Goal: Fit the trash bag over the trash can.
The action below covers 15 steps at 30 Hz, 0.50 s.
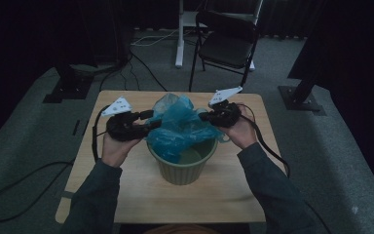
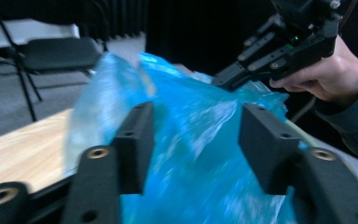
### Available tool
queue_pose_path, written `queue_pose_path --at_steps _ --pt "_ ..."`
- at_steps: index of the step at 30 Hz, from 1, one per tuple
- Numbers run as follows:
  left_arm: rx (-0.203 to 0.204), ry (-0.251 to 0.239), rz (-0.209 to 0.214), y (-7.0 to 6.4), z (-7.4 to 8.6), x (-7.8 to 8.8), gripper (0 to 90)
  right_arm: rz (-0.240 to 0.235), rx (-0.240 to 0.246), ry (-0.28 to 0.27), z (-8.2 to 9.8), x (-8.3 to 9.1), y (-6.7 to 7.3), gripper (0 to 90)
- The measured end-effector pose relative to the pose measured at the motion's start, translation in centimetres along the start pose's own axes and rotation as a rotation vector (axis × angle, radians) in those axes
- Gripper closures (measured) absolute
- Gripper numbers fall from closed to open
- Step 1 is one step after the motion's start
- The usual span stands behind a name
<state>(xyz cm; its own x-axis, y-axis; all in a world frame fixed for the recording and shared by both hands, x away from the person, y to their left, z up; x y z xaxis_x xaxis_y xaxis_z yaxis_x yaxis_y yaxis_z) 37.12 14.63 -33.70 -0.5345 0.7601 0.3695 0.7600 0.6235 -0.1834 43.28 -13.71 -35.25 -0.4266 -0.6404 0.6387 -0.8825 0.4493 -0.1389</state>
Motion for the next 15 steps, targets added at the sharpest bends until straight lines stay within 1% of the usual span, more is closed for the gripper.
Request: queue_pose_path --at_steps 1,3,4,5,6,8,10,11,13,15 --pt "-0.003 0.021 0.003 -0.2 -0.2 -0.6 42.6 0.002 0.004 0.000 0.0 0.0 0.0 90.0" --pt "-0.011 0.044 -0.005 -0.4 -0.5 -1.7 42.5 0.003 0.011 0.004 -0.2 -0.1 0.2 90.0" --pt "-0.008 0.060 -0.007 -0.4 -0.6 -2.2 43.0 0.007 0.015 0.006 -0.2 -0.1 0.3 90.0" --pt "-0.007 0.077 -0.021 -0.3 -0.6 -2.6 46.2 0.010 0.018 0.010 -0.2 -0.1 0.3 90.0" --pt "-0.007 0.092 -0.045 -0.3 -0.5 -2.9 54.3 0.017 0.022 0.019 -0.3 -0.2 0.4 90.0" --pt "0.001 0.107 -0.068 0.0 -0.2 -3.2 71.8 0.031 0.022 0.029 -0.2 -0.2 0.2 90.0" --pt "0.025 0.098 -0.100 0.5 0.3 -2.8 82.9 0.055 0.014 0.047 0.0 -0.1 0.0 90.0" --pt "0.038 0.089 -0.115 0.7 0.5 -2.5 85.7 0.067 0.008 0.056 0.1 0.0 -0.1 90.0" --pt "0.063 0.066 -0.143 1.2 1.1 -1.6 88.5 0.084 -0.008 0.063 0.3 0.3 -0.3 90.0" --pt "0.092 0.043 -0.166 1.7 1.6 -0.6 88.8 0.091 -0.037 0.060 0.5 0.6 -0.6 90.0"
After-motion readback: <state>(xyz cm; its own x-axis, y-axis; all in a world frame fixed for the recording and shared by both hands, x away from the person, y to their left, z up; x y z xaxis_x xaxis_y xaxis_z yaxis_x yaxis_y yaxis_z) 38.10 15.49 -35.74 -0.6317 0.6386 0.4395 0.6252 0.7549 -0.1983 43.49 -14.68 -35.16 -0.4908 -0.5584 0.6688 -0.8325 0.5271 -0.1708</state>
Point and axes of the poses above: each handheld gripper's, and its own axes: x roughly backward along the jaws, z roughly out of its underside, y roughly to its left, the point moved 2 cm from there along -x, roughly forward along the jaws, and after that the axes turned 4 degrees about x, right-handed, at the moved point
